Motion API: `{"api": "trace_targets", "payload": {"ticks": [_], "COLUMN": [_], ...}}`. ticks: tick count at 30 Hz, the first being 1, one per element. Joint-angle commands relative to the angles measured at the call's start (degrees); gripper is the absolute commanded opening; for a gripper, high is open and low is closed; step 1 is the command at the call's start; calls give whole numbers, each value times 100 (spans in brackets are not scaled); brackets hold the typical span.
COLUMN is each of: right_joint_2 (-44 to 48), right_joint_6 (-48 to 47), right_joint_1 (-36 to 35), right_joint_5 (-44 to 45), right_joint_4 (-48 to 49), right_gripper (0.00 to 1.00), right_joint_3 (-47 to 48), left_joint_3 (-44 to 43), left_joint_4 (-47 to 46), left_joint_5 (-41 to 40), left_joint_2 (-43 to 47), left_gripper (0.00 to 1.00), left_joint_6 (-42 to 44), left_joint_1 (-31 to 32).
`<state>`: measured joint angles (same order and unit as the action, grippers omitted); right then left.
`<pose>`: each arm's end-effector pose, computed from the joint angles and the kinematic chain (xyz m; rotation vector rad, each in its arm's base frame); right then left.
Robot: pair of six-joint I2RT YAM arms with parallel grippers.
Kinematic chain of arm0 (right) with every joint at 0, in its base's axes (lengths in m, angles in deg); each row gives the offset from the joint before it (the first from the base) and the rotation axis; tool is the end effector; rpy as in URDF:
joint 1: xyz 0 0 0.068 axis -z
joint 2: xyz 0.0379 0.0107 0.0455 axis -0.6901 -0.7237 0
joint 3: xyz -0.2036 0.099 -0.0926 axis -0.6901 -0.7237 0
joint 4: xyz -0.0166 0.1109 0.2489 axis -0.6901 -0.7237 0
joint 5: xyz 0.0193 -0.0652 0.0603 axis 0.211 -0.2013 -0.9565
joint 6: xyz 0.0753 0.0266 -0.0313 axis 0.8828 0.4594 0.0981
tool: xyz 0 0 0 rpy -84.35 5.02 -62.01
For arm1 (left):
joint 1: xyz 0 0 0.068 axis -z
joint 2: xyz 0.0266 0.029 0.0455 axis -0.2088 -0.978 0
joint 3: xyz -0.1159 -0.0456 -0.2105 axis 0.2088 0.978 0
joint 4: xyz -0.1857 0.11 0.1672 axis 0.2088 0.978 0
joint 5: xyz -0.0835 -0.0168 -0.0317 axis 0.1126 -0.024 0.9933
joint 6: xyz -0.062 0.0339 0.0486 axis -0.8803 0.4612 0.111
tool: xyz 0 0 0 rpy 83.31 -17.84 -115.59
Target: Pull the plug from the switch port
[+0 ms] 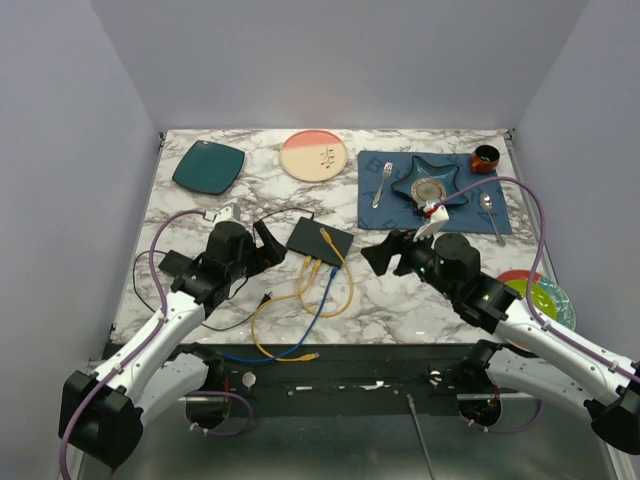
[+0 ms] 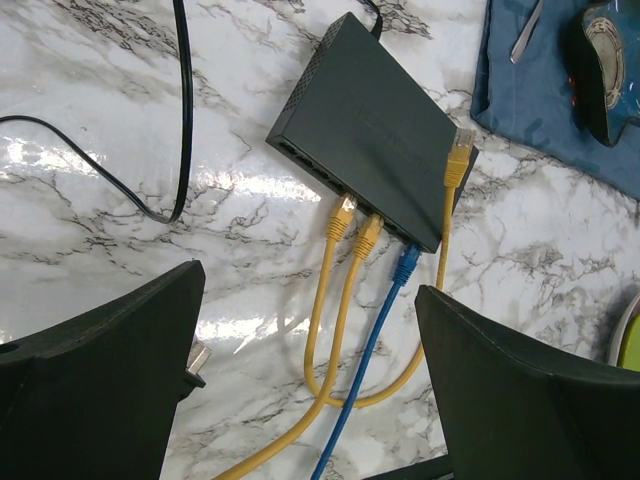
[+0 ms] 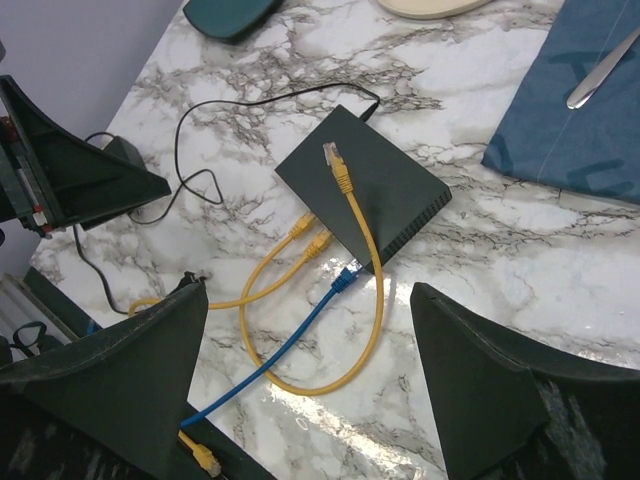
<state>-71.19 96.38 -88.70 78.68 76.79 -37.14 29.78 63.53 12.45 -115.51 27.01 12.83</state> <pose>0.1992 0.1841 0.2561 -0.1839 1.8809 0.7517 0.2375 -0.1056 0.1902 -0.4609 2.2158 -0.6348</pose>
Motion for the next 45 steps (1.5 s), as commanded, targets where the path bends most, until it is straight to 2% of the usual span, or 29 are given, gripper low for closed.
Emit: {"api": "trace_targets", "payload": {"ticks": [1, 17, 37, 45], "right_joint_2": [129, 218, -231, -626], "right_joint_6": [-55, -134, -2, 86], "right_joint_1": [-21, -29, -21, -29], "right_joint_5": [186, -78, -227, -184], "right_joint_4": [-44, -106, -88, -88], "right_gripper": [91, 91, 91, 91], "right_joint_3": [-111, -305, 90, 485], "left_joint_3": [-169, 7, 34, 7], "left_joint_4": [87, -123, 87, 140], "left_joint_5": [-135, -20, -161, -178], "left_joint_2": [-61, 53, 440, 431], "left_gripper": [99, 99, 99, 99], "left_joint_6": [128, 49, 181, -12], "left_joint_1": [34, 34, 25, 25]}}
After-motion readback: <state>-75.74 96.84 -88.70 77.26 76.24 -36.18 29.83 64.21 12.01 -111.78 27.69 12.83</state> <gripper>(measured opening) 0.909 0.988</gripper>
